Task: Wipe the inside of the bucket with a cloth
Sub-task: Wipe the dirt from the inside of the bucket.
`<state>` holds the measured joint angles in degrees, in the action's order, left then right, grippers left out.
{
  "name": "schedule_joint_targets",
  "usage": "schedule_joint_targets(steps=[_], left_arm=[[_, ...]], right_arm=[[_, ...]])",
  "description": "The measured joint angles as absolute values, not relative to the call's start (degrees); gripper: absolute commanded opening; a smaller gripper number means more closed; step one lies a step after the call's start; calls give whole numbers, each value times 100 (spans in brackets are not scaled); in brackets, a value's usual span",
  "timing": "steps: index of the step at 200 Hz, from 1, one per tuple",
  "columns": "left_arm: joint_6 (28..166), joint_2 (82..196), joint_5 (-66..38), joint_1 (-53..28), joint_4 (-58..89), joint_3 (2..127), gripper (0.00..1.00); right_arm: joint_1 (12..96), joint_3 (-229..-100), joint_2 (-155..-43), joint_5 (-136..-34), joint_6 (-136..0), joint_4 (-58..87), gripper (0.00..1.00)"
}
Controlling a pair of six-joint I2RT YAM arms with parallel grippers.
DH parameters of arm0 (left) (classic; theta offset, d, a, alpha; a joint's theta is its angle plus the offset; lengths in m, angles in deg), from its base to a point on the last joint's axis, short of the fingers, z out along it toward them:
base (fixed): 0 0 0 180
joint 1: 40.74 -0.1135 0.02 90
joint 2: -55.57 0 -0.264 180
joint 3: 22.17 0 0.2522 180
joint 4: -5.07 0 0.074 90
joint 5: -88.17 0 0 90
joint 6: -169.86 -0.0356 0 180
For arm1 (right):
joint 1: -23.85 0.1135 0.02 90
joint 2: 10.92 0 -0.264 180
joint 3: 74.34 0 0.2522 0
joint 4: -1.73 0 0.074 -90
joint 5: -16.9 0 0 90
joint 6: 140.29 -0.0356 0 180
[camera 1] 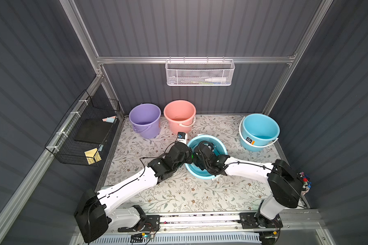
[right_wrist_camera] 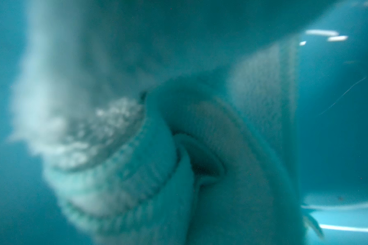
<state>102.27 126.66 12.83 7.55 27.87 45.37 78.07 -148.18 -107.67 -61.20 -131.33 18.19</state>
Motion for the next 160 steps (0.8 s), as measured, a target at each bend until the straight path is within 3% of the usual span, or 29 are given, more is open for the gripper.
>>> schedule_joint_targets(steps=[87, 160], left_arm=[[10424, 12666, 1475, 639, 2940, 4397, 0], [10426, 12714, 1331, 742, 2850, 4392, 0]], right_arm=[[7748, -15397, -11416, -6340, -13130, 2407, 0], [7857, -15447, -10774, -6535, -12905, 3509, 0]])
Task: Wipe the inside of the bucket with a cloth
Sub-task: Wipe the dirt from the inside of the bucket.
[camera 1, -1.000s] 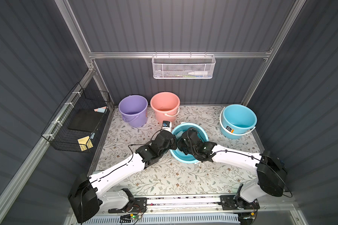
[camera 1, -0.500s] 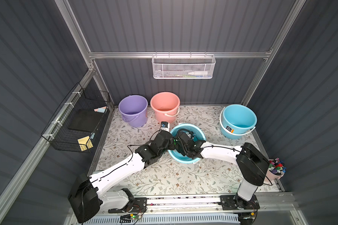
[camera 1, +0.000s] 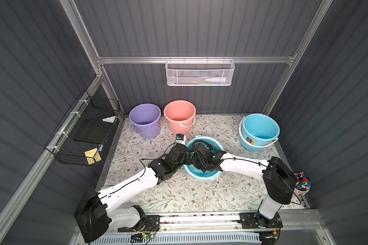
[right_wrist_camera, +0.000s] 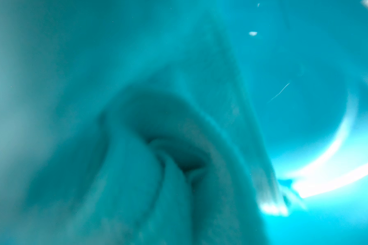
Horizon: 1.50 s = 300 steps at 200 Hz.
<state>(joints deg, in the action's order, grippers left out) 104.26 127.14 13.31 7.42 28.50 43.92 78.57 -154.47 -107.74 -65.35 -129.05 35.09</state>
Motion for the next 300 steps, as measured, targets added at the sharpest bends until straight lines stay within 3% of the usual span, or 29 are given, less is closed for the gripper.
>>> schedule_joint_targets(steps=[171, 233, 300], left_arm=[[10420, 12941, 1093, 759, 2896, 4779, 0], [10310, 12948, 647, 759, 2890, 4784, 0], [10079, 13317, 103, 759, 2925, 4784, 0]], right_arm=[[8139, -15858, -8656, -5820, -9924, 4737, 0], [8139, -15288, -7342, -5285, -6184, 3942, 0], [8146, -14658, -7211, -5580, -1105, 3452, 0]])
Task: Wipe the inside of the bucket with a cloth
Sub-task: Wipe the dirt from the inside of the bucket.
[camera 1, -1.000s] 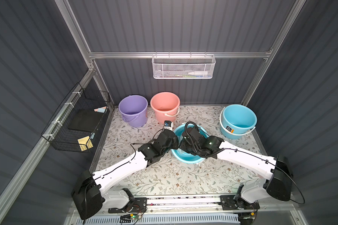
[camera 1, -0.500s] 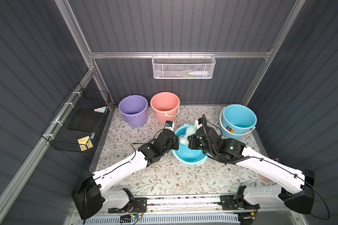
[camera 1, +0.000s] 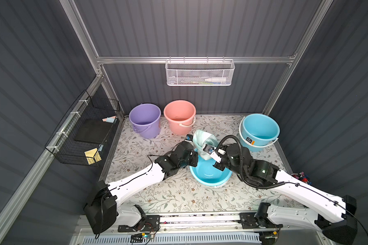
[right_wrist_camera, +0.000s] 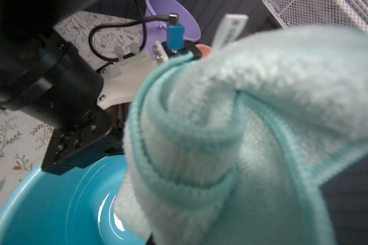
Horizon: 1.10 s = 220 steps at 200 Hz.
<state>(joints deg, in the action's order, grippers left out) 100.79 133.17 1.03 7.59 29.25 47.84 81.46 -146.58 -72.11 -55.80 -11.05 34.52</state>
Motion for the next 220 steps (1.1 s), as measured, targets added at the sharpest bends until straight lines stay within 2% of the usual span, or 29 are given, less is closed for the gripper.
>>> schedule_joint_targets(steps=[46, 80, 164, 220], left_arm=[[9965, 13317, -64, 759, 2940, 4784, 0], [9906, 13315, -109, 759, 2984, 4784, 0], [9860, 13223, -20, 726, 3209, 4784, 0], [9771, 13075, -129, 759, 3248, 4784, 0]], right_arm=[[8008, -14433, -7561, -5243, 1044, 2914, 0], [7669, -14110, -7790, -5337, 2106, 2552, 0], [7234, -13943, -8096, -6421, 3236, 2346, 0], [7217, -13718, -8619, -6504, 3398, 2462, 0]])
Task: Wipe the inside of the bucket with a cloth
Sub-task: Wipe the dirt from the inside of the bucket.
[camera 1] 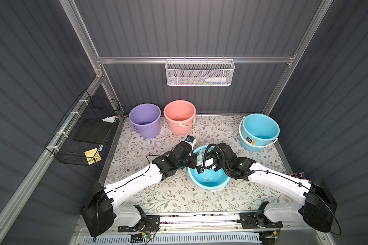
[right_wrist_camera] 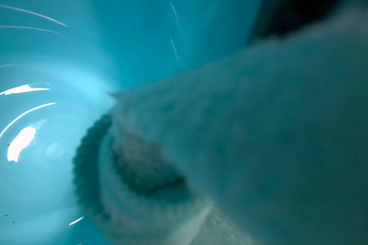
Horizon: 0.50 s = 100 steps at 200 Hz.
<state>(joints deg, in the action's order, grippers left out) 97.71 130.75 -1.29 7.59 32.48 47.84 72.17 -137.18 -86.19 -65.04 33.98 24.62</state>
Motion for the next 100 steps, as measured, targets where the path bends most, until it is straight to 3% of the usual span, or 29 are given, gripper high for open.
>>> schedule_joint_targets(steps=[100], left_arm=[[9705, 13044, -140, 759, 3399, 4784, 0]], right_arm=[[7293, -14009, -10201, -6517, 3474, 2484, 0]])
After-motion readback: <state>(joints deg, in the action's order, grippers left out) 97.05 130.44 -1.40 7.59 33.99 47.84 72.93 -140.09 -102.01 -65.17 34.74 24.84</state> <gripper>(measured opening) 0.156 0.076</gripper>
